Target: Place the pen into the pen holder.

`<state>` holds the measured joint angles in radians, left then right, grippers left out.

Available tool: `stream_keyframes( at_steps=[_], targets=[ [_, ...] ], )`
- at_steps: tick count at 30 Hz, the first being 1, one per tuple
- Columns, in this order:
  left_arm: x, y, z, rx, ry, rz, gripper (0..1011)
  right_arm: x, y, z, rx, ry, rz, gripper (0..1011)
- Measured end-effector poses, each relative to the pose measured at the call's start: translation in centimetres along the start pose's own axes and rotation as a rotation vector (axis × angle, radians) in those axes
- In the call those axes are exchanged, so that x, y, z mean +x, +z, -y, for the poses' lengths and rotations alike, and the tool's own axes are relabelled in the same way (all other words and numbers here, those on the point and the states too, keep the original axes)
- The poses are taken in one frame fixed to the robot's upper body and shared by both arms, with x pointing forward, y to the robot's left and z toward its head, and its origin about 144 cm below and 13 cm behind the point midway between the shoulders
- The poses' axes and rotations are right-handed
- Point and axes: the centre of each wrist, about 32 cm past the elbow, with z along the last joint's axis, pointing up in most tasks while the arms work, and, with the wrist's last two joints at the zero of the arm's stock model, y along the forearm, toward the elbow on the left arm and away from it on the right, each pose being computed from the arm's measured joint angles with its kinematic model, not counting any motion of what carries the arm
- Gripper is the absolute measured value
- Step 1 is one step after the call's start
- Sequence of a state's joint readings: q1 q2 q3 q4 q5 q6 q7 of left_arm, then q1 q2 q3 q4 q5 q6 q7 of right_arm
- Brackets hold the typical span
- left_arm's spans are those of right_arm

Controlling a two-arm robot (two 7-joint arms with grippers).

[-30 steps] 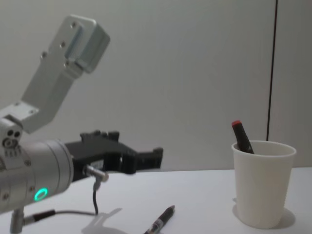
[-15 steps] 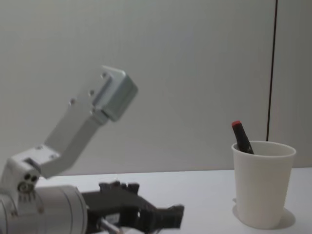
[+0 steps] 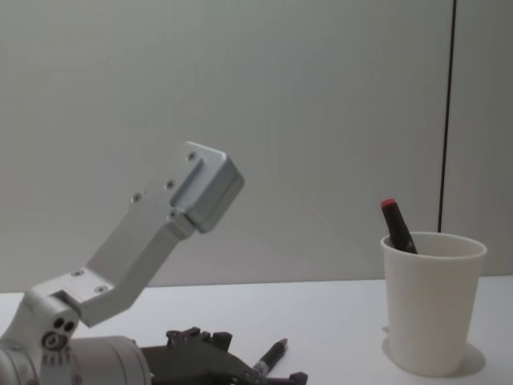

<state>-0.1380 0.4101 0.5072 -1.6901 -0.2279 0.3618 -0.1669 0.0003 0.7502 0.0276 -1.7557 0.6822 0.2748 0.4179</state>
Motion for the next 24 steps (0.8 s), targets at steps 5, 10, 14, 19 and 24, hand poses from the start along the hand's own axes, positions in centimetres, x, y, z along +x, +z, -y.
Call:
stream_keyframes(
  at_steps=[5, 10, 14, 19, 24],
  targets=[
    [-0.20, 0.00, -0.03, 0.010, 0.010, 0.004, 1001, 0.01, 0.00, 0.01, 0.000, 0.000, 0.000, 1001],
    [-0.38, -0.03, -0.07, 0.022, 0.018, 0.006, 1001, 0.01, 0.00, 0.02, 0.000, 0.000, 0.000, 1002],
    [-0.50, -0.08, -0.10, 0.032, 0.022, 0.005, 1001, 0.02, 0.00, 0.02, 0.000, 0.000, 0.000, 1001],
    [-0.64, -0.18, -0.15, 0.046, 0.027, 0.001, 1001, 0.02, 0.00, 0.02, 0.000, 0.000, 0.000, 1001],
    [-0.78, -0.22, -0.20, 0.053, 0.034, -0.001, 1001, 0.02, 0.00, 0.02, 0.000, 0.000, 0.000, 1001]
  ],
)
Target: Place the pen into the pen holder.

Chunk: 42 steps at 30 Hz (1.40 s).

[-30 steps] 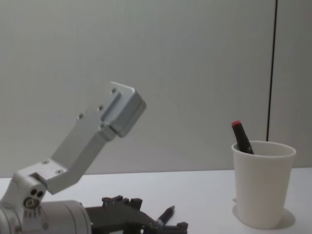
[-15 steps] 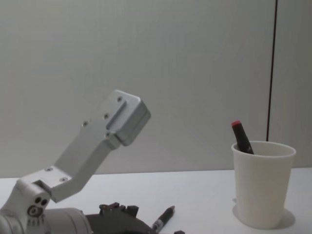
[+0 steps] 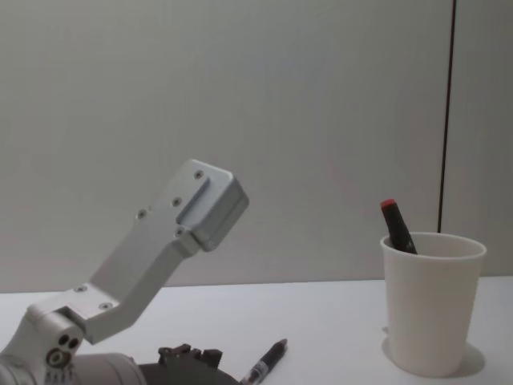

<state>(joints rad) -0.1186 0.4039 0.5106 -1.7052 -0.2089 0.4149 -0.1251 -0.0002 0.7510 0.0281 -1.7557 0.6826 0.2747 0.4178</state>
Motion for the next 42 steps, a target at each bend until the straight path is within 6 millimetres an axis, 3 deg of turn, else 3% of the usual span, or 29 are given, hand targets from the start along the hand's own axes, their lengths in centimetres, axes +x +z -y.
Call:
stream_keyframes(
  at_steps=[42],
  targets=[
    [-0.13, -0.47, -0.16, -0.031, 0.025, -0.105, 1001, 0.00, 0.00, 0.00, 0.000, 0.000, 0.000, 1002]
  ],
)
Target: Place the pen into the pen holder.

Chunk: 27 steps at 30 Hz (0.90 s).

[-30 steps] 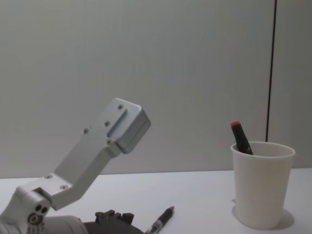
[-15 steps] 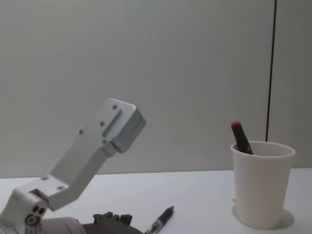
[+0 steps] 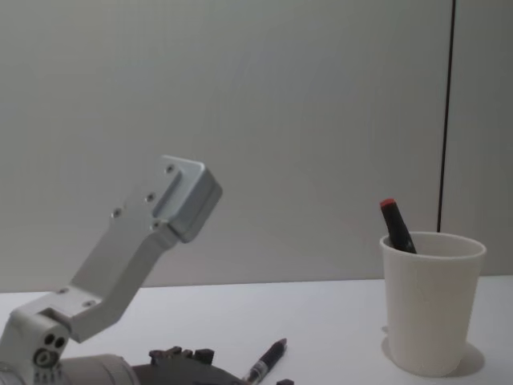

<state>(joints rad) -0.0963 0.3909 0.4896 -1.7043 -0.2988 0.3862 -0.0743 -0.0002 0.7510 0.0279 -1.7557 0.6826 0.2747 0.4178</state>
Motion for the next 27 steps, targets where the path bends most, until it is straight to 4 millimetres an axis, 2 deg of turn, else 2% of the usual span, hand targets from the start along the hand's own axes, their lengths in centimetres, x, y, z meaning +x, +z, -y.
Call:
stream_keyframes(
  at_steps=[27],
  targets=[
    [-0.04, -0.04, -0.08, 0.022, -0.013, -0.011, 1001, 0.00, 0.00, 0.00, 0.000, 0.000, 0.000, 1002]
  ],
)
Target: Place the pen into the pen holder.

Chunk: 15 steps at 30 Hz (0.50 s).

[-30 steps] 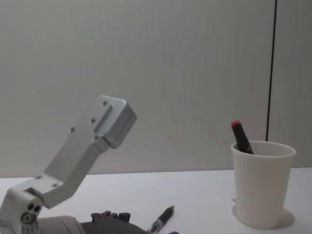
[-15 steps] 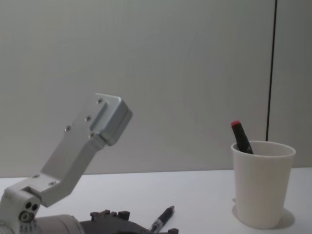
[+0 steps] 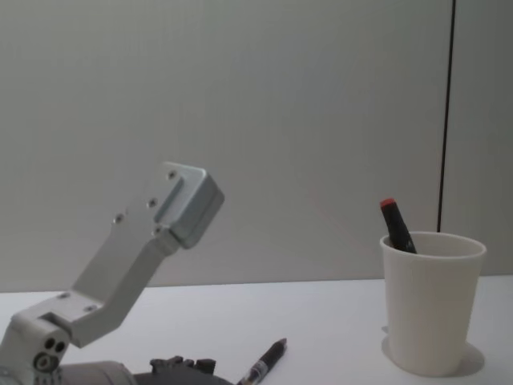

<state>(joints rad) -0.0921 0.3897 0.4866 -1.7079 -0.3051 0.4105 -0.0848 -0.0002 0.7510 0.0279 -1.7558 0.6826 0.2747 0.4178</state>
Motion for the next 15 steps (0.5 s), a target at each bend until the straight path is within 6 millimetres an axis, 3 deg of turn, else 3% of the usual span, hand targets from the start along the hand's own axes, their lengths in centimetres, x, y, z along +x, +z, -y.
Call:
stream_keyframes(
  at_steps=[15],
  targets=[
    [-0.06, 0.07, -0.07, 0.019, -0.010, 0.009, 1001, 0.00, 0.00, 0.00, 0.000, 0.000, 0.000, 1001]
  ],
)
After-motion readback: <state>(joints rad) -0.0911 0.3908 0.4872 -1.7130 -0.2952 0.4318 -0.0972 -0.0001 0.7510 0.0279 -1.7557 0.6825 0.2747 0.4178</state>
